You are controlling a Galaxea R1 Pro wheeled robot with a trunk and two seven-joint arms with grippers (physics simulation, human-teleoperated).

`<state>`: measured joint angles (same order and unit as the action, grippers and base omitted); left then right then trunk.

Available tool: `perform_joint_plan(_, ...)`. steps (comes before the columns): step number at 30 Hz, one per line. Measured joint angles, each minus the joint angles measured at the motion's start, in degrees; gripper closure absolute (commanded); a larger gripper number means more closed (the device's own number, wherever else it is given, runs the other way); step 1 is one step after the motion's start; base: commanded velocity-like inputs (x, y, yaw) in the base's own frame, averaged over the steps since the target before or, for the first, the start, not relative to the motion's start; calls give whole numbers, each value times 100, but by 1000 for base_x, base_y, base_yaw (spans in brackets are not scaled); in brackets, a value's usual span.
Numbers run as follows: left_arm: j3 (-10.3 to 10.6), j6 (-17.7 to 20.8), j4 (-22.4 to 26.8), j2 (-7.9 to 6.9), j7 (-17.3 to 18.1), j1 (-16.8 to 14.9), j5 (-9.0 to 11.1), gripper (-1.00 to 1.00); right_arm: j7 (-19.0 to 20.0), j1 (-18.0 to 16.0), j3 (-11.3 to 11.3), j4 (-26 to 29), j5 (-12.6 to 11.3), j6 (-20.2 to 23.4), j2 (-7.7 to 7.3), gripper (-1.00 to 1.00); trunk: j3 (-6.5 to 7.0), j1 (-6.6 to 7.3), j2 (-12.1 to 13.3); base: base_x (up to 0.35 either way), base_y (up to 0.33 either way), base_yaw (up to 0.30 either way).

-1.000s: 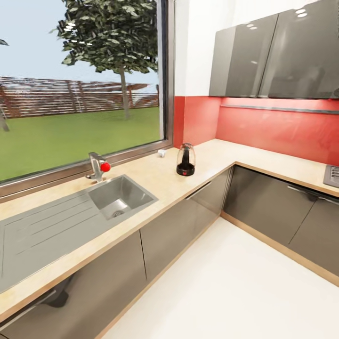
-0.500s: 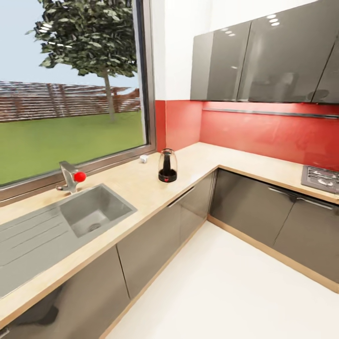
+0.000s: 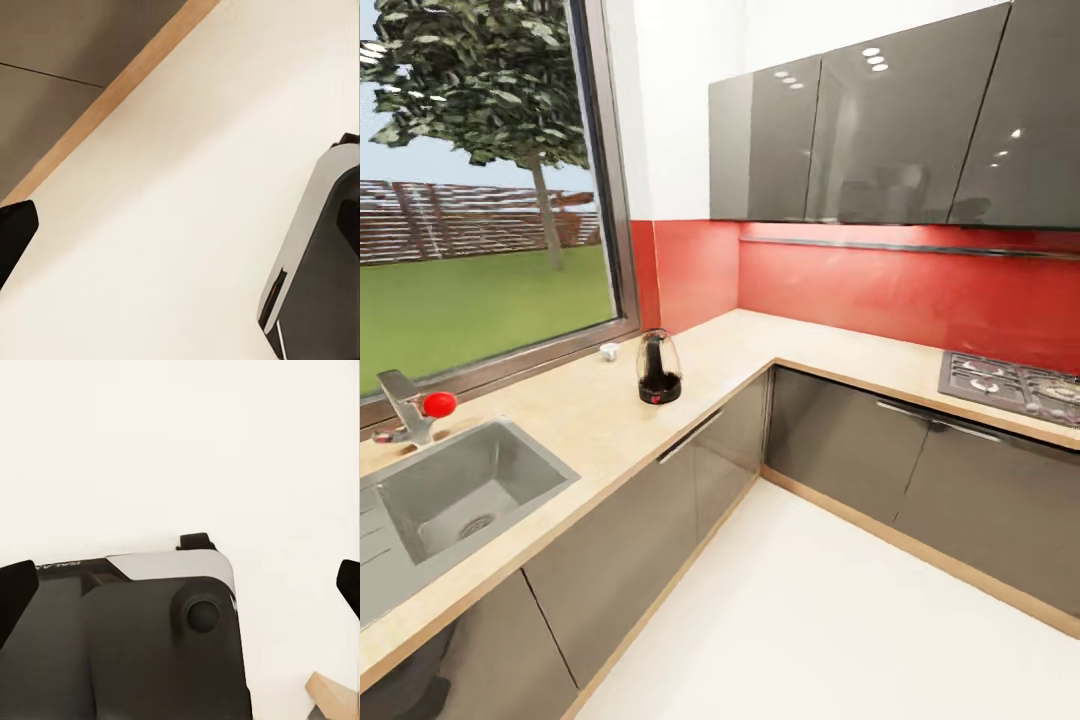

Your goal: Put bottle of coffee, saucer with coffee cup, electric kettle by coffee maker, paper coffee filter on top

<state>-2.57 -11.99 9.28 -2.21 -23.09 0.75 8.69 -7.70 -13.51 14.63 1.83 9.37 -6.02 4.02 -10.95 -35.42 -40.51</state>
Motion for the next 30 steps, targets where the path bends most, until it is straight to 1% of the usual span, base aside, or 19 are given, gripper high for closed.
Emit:
perform_joint_plan(12, -5, -4, -8, -1, 1, 0, 12, -100, 14, 1, -17, 0, 27, -12, -6, -100, 10, 0, 0, 138, -248, -16)
perform_joint_plan(18, -21, -6, -14, -3, -1, 3, 20, -100, 7, -1, -9, 0, 0, -13, 1, -100, 10, 0, 0, 137, -148, -11)
perform_joint_plan(23, -25, 5, -30, -28, -4, 11, 18, -100, 8, 1, -7, 7, 8, -7, 10, -100, 15, -1, 0, 89, -68, -40)
perform_joint_plan(24, -35, -1, -278, -45, -5, 27, 25, -100, 12, -4, -21, 495, 11, -18, 105, -100, 13, -1, 1, 1, -1, 0)
perform_joint_plan(25, -17, 3, -299, -36, -8, 26, 11, -100, 3, -16, -27, 1490, 17, -20, 218, -100, 15, -1, 0, 0, 0, 0)
perform_joint_plan(26, -17, 8, -308, -31, -14, 27, 5, -100, -5, -15, -29, 2099, 21, -21, 338, -100, 16, -1, 0, 0, 0, 0)
perform_joint_plan(27, -13, 36, -321, -37, -19, 27, 0, -100, -13, -5, -29, 2773, 10, -21, 510, -100, 14, -2, 1, 0, 0, 0)
perform_joint_plan(28, -12, 50, -326, -47, -22, 27, -1, -100, -13, -26, -21, 3313, 17, -23, 588, -100, 16, -1, 0, 0, 0, 0)
perform_joint_plan(30, -11, 74, -335, -65, -36, 27, -6, -100, -14, -15, -15, 3892, 10, -26, 590, -100, 15, -1, 0, 0, 0, 0)
